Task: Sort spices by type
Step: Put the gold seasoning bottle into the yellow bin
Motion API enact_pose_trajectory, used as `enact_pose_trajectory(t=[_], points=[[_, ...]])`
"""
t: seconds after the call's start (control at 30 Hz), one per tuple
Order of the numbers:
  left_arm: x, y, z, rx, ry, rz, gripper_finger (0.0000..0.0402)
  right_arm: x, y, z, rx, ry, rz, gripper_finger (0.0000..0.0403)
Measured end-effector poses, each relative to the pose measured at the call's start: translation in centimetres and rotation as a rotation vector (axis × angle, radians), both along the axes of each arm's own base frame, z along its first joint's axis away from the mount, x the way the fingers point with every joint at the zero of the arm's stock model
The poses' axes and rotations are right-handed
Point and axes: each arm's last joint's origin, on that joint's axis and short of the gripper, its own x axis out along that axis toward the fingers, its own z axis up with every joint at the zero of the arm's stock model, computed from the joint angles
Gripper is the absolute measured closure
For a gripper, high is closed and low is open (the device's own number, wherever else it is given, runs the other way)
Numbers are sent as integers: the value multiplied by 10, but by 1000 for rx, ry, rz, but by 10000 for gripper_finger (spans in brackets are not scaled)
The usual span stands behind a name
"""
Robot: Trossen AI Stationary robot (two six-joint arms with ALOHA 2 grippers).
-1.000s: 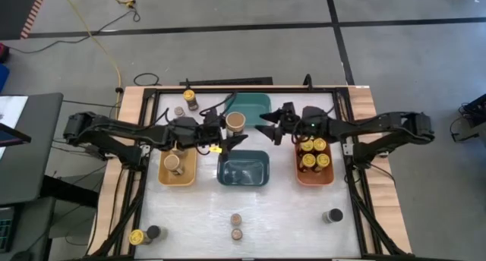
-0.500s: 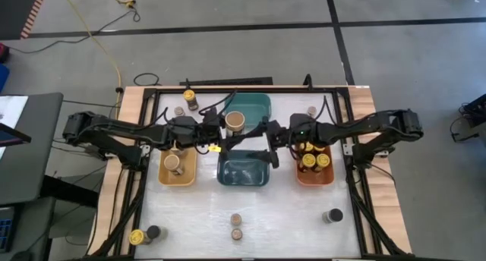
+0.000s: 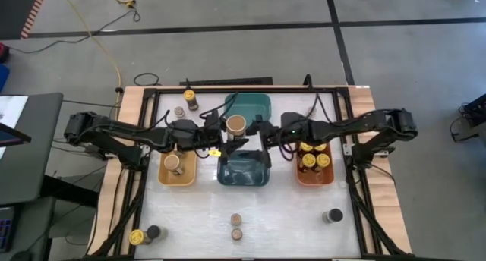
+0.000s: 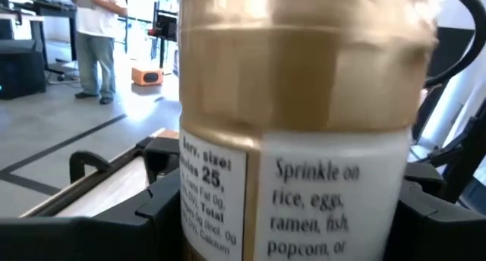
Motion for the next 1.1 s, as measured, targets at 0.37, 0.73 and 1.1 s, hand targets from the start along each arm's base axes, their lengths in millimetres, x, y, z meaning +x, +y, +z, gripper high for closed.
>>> enact_pose_trajectory(t=[0.37,0.73,1.1], points=[[5,0,-3,-8,2,7,130,2,-5,6,33,-39,-18,32],[5,0,-1,-1,-27,7,130,2,-5,11,46,-88,-19,51],[4,0,3,-4,-67,6,130,1,-5,12,45,-102,-18,80]])
